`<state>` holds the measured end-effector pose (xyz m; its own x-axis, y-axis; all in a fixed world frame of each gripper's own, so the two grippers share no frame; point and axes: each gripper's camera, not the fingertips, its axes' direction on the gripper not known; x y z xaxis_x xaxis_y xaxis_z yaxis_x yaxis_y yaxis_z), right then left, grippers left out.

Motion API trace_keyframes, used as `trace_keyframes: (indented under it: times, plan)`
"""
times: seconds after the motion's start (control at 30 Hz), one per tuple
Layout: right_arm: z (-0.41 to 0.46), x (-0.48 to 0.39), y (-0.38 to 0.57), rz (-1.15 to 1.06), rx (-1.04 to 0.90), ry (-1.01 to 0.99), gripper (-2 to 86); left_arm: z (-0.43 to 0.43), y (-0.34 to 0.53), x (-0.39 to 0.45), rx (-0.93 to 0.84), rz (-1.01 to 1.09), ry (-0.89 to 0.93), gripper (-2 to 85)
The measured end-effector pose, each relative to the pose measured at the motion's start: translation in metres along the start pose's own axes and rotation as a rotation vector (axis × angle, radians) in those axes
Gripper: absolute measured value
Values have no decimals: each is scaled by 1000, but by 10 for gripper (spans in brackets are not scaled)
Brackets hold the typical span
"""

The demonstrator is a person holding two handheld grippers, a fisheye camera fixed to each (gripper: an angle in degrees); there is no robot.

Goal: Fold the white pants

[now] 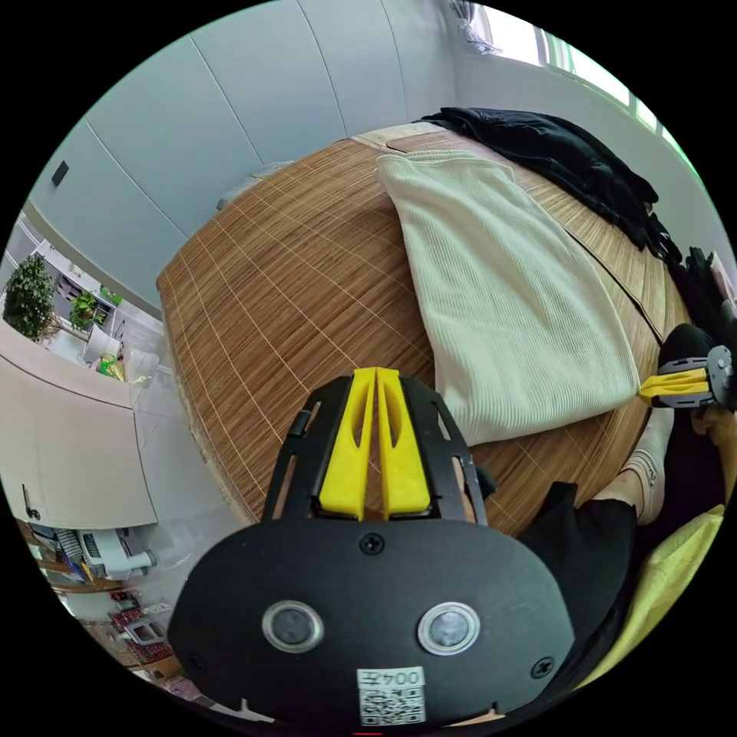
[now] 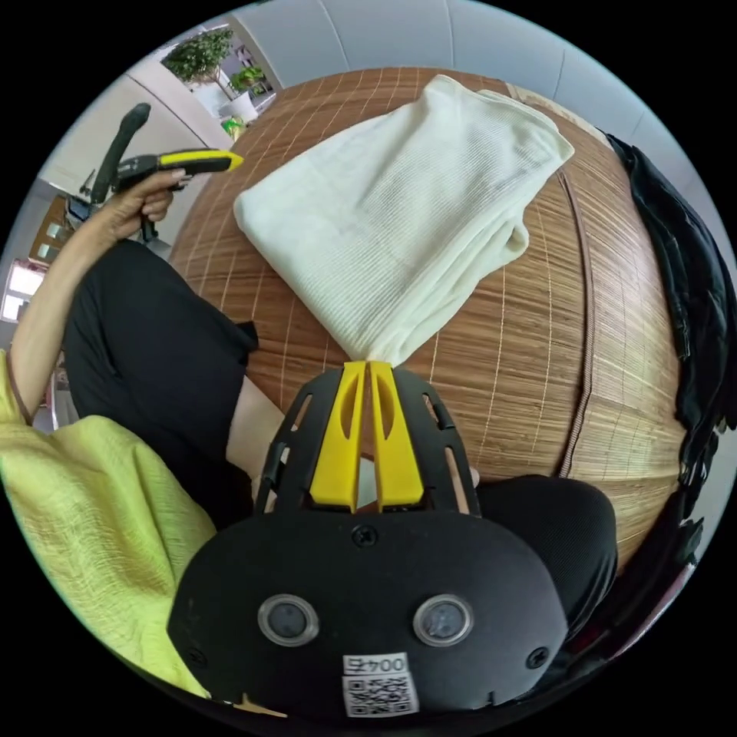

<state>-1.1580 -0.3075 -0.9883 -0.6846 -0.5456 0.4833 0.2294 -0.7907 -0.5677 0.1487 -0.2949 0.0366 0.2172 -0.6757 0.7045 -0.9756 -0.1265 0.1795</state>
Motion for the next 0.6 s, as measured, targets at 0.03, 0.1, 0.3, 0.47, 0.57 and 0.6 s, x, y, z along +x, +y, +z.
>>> trace_keyframes:
  times: [0.03, 0.1, 0.3, 0.47, 0.57, 0.6]
  plan:
    - [-7, 1, 2, 15, 31, -32, 31, -2, 0, -1, 4, 3, 5, 8]
    - [-17, 6, 8, 52, 95, -67, 75, -8, 3, -2, 6, 64, 53, 8]
    - [-20, 19, 16, 182, 214, -157, 106, 16, 14, -1, -60, 142, 182, 8]
    - [-17, -14, 7, 109, 256, -96, 106, 31, 14, 11, -94, 186, 314, 9]
    - [-6, -17, 11, 133, 224, -72, 105, 29, 19, 13, -66, 191, 349, 12]
    - [-6, -16, 13, 136, 228, -74, 104, 26, 21, 13, -51, 195, 355, 14]
